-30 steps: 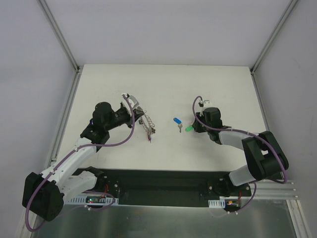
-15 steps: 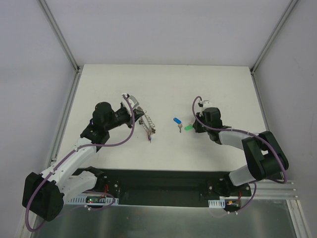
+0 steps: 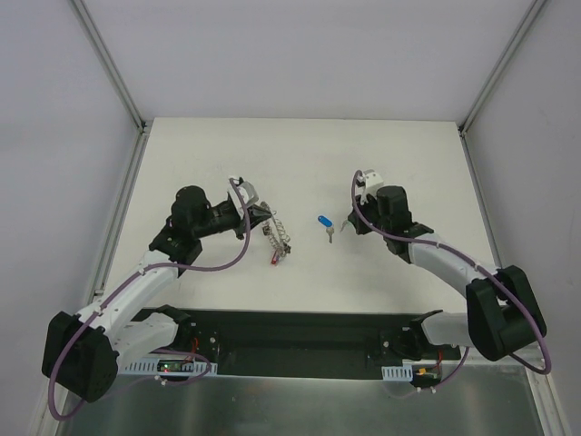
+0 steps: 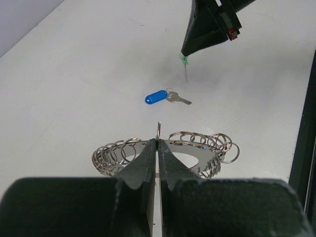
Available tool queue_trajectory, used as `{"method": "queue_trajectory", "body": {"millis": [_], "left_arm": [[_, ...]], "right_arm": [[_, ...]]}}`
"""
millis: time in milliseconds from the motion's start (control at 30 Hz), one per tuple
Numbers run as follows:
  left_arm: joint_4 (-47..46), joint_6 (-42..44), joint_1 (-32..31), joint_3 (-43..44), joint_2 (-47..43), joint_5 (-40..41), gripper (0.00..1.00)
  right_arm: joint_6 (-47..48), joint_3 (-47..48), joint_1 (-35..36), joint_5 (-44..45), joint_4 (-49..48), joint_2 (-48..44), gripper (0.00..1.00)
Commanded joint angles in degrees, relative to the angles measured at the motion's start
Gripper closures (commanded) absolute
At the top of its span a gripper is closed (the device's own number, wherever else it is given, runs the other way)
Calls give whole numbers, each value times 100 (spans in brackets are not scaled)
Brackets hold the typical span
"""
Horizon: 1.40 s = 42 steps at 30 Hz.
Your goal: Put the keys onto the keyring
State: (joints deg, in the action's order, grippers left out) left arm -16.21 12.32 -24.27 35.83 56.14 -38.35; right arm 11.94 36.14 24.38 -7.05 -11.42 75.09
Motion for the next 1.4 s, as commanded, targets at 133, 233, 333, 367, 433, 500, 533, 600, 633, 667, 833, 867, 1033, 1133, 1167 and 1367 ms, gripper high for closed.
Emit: {"method": "queue_trajectory", "body": {"millis": [133,233,333,367,433,500,533,600,633,667,833,867,1033,1133,1167,1367], "left_arm": [[-550,7,37,450,301,-867,100],[-550,113,37,582,371,-850,100],[-550,315,37,696,564,-754,100],[-550,411,45,732,626,-710,100],[-611,456,72,732,766,-586,100],[-796,325,212,714,846,-621,100],[-866,246,265,662,820,-586,100],[-1156,87,405,557,715,-551,100],[-1226,69,441,443,662,-481,100],[-1236,113,450,407,627,-455,100],[-1253,210,450,258,565,-199,100],[-1279,192,450,240,565,-165,100],[-1455,262,450,38,512,55,100],[-1491,236,450,29,600,56,100],[-1517,201,450,29,661,38,100],[-1552,95,450,64,793,-384,100]], "right_arm": [[686,885,75,-1236,87,-267,99],[975,1219,128,-1650,61,-144,99],[1396,1640,137,-2185,79,162,99],[1503,1807,137,-2526,96,303,99],[1844,2446,137,-2879,306,689,99],[2048,2923,146,-3372,639,954,99],[2118,3186,137,-3521,693,1085,99],[2338,3845,137,-3943,772,1472,99],[2443,4091,146,-4075,869,1621,99],[2549,4564,146,-4303,974,1919,99],[2332,4719,-11,-5244,652,2378,99],[2025,4614,-56,-5428,241,2422,99],[1451,4386,-250,-6018,-676,2379,99],[1635,4069,-171,-6037,-835,2300,99],[1696,4024,-144,-5975,-844,2274,99],[2048,3585,181,-5878,-1002,2089,99]]}}
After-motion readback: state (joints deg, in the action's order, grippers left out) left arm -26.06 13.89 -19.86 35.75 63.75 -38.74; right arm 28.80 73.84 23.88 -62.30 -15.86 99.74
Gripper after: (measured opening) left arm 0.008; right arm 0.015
